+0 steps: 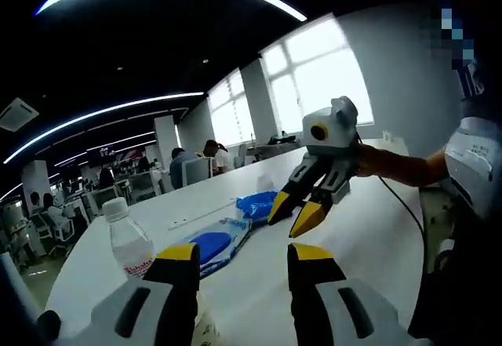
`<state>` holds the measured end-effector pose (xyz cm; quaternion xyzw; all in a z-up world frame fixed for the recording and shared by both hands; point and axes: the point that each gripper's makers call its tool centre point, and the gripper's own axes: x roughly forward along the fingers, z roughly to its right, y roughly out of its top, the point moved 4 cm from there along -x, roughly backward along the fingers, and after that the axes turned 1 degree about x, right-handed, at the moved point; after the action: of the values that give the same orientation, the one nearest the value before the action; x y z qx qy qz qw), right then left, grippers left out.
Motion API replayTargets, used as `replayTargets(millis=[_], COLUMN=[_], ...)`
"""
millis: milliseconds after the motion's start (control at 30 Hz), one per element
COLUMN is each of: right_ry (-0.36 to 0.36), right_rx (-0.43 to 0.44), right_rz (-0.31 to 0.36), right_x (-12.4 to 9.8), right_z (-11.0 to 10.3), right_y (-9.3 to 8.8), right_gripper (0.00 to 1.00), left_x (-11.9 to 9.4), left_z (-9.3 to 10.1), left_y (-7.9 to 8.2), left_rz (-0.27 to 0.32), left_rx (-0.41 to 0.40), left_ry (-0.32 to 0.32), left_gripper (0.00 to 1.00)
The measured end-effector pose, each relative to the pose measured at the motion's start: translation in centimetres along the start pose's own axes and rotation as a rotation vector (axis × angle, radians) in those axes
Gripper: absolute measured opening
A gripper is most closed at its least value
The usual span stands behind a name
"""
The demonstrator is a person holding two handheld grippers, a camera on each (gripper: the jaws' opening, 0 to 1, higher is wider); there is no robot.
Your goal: Arrange the tabletop items into an orderly group along one side of the table until the central work area is clear of visible clutter.
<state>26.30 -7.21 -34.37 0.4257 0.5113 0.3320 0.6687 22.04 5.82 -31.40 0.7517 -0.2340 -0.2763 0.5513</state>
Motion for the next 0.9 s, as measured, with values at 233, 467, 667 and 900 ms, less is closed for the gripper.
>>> replayTargets(millis=[233, 467, 667, 900], right_ry=[-0.120, -0.177, -0.227, -0.289], right_rx=[-0.015, 0.018, 0.064, 0.052], right_rz=[0.004, 0.015, 0.010, -0.015], right_x=[-3.3, -6.5, -9.0, -10.9], right_z=[1.3, 2.0, 3.1, 4.0], right_y=[-1.4, -2.9, -4.9, -6.1], right_gripper=[0.20, 0.20, 0.20, 0.20], left_x=[2.1, 3.9, 6.2, 7.9], left_z=[1.8, 3.0, 4.6, 5.8], left_y=[0.0, 0.1, 0.0, 0.1], left_rz=[-0.006, -0.007, -0.010, -0.011], left_rx=[0.008, 0.002, -0.004, -0.001], left_ry=[-0.059, -0.099, -0.149, -0.184], left_gripper=[0.44, 0.44, 0.44, 0.44])
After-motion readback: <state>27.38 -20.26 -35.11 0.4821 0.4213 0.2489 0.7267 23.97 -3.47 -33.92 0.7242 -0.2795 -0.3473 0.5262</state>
